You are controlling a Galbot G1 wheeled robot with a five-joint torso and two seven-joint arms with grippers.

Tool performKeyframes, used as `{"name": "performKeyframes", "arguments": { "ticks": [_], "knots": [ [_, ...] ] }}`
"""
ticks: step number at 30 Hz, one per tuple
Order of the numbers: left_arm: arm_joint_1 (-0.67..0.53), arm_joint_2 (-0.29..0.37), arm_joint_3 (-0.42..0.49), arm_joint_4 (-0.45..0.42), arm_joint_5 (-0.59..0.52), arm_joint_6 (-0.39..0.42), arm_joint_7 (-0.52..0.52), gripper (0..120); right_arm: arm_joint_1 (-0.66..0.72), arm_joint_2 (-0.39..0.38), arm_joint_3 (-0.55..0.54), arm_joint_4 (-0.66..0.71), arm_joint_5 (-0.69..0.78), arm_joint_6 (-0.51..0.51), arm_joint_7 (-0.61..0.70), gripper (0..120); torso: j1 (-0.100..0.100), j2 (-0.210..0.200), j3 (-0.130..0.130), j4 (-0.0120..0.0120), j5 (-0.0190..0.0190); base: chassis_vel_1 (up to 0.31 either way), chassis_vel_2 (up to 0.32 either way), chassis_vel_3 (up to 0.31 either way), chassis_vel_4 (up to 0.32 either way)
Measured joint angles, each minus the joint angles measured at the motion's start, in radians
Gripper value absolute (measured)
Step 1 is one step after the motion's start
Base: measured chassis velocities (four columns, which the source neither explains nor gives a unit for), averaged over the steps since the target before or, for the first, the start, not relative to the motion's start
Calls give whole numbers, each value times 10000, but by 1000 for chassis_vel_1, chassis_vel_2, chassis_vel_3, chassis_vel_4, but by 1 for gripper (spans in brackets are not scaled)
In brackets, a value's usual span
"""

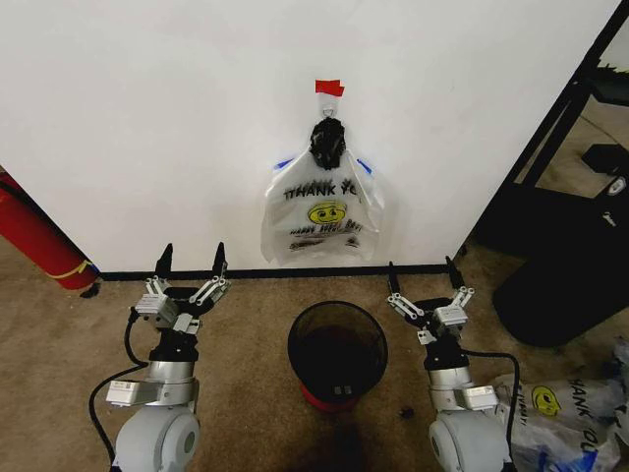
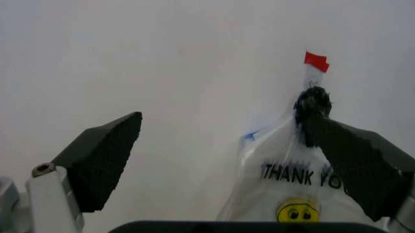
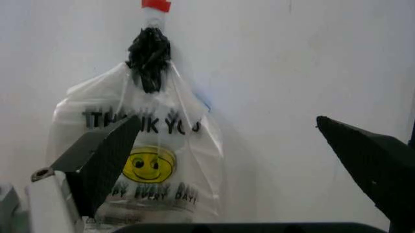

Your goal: Pick up the garbage bag from the wall and place it over the trash bin.

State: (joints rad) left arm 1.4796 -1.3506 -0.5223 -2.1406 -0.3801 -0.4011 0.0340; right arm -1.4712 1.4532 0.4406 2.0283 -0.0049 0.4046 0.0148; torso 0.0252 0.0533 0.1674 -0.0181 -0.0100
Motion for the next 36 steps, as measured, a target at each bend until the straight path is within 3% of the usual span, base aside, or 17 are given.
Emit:
{"name": "performKeyframes", "arguments": {
  "ticks": [4, 7, 15, 16, 28, 33, 36],
  "knots": [
    [-28, -34, 65, 52, 30, 3, 0, 100, 112, -39, -132, -104, 363, -158, -58, 100, 0, 0, 0, -2, -1, 0, 0, 0, 0],
    [-21, -84, 119, 93, 119, -11, 0, 100, 714, -122, -720, -616, 1666, -254, -342, 100, 0, 0, -1, -3, -1, 0, 0, 0, 0],
    [164, -119, 137, 61, 523, -25, 1, 100, 3812, 499, -2509, -3219, 5061, 66, -1735, 100, 1, -1, 2, 8, 2, 0, 0, 0, 0],
    [192, -104, 90, 31, 528, -27, 0, 100, 4139, 653, -2597, -3520, 5338, 118, -1877, 100, 1, -1, 1, 0, -3, 0, 0, 0, 0],
    [311, 44, -344, -38, 471, -92, -51, 100, 6916, 1465, -2725, -6310, 7241, 185, -3056, 98, 1, -1, 1, -1, -1, 0, 0, 0, 0],
    [238, 51, -310, 19, 482, -92, -56, 100, 7847, 1546, -2573, -7147, 8308, -64, -3165, 79, 1, -1, 1, -1, -1, 0, 0, 0, 0],
    [190, 99, -344, 57, 480, -76, -72, 100, 8069, 1546, -2498, -7360, 8392, -147, -3147, 77, 1, -1, 0, -2, -1, 0, 0, 0, 0]
  ]
}}
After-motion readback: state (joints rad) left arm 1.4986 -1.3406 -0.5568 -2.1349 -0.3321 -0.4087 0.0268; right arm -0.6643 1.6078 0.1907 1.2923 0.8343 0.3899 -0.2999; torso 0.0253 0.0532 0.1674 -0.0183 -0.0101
